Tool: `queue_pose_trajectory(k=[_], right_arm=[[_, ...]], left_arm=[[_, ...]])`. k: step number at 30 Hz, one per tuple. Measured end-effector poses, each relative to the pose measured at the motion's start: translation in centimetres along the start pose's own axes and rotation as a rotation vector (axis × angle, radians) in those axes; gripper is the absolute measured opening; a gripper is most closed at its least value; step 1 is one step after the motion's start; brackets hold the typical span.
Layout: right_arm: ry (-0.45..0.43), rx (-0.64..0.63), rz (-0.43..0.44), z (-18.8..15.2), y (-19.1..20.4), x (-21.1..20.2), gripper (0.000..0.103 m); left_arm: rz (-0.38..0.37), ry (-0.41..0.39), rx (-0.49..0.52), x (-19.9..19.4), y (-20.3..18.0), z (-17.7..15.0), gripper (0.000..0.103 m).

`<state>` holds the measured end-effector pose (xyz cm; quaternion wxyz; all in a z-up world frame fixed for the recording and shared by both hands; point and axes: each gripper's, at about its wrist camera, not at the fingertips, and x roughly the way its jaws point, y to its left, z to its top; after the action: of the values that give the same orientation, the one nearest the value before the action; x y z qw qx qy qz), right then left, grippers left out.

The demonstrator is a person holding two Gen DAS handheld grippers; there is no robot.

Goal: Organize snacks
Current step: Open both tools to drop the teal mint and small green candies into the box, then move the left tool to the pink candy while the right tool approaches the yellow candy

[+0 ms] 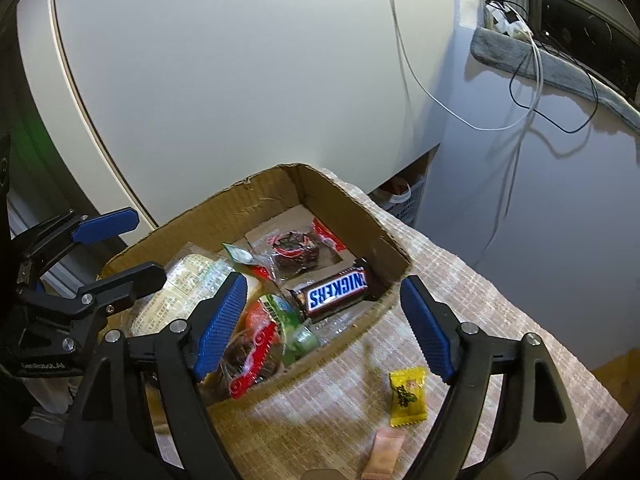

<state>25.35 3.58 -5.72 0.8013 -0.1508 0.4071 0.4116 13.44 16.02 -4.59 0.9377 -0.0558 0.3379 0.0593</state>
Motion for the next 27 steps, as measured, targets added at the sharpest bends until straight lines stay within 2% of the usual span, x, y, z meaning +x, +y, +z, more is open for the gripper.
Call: queue_pose_trajectory(k=[2,15,21,27], right_arm=[[-0.003,0.009,-0.005,-0.2,-0.5,-0.5,0.082],[-0.003,0.073,-0.054,-2.7,-5.5,-3.8,0.083],[0.034,0.090,-0.053,-4.3,-7.6,-3.9,0.083],[0.084,0.045,-0.018,-5.2,-7.7,-2.9,0.083]], left_arm=[[0.004,-0.002,0.003,-0.1,-0.3,0.0,0.077],[-0.035,-0.022,0.011,-1.1,-2.9,0.0,0.077],[-0.069,-0.016,0.026,-1.2,-4.7,-0.2,0.077],[-0.108,-0.009,0.041,-1.6,-6.8,-0.8,0.076]])
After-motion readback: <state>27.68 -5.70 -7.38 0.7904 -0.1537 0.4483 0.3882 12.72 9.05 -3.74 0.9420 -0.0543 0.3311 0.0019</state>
